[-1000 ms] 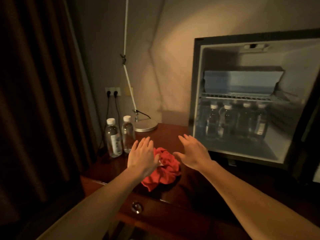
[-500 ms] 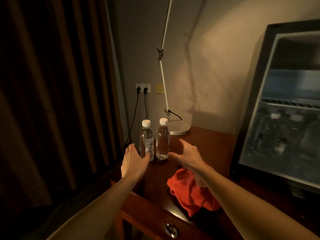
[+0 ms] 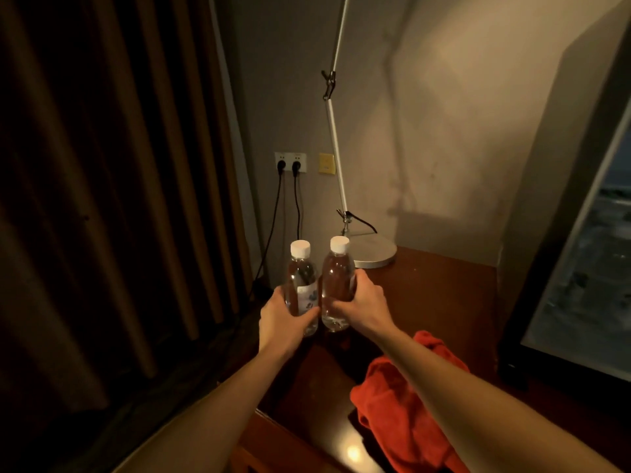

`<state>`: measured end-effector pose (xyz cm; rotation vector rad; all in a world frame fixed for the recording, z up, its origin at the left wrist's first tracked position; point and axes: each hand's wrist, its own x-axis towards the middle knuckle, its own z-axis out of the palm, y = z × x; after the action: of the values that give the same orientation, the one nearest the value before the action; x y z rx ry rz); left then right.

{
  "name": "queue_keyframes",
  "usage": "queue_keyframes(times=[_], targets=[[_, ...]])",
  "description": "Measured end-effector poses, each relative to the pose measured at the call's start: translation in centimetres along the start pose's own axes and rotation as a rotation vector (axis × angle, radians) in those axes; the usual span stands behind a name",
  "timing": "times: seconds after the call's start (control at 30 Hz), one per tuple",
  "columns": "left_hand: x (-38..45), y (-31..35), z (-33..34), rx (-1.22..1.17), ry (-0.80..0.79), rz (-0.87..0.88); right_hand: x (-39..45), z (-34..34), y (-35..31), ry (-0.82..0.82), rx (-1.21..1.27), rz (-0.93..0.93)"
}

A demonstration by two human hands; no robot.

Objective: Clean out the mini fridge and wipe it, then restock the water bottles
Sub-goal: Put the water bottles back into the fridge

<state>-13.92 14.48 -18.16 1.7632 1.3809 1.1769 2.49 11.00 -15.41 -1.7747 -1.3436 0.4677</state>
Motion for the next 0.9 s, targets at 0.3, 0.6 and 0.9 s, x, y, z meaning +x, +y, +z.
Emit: queue_keyframes(times=[0.3, 0.6, 0.9], targets=[[-2.7, 2.7, 0.9, -0.063, -0.044, 0.062, -4.0, -4.2, 0.1, 0.176, -0.049, -0.031], [-7.8, 11.6, 3.8, -0.063, -0.148, 0.245, -10.9, -14.5, 1.8, 0.409, -0.039, -0.059], [-15.2, 18.9, 11.5, -0.157, -0.347, 0.366, -17.9, -24.5, 7.5, 0.547, 0.006, -0.008]])
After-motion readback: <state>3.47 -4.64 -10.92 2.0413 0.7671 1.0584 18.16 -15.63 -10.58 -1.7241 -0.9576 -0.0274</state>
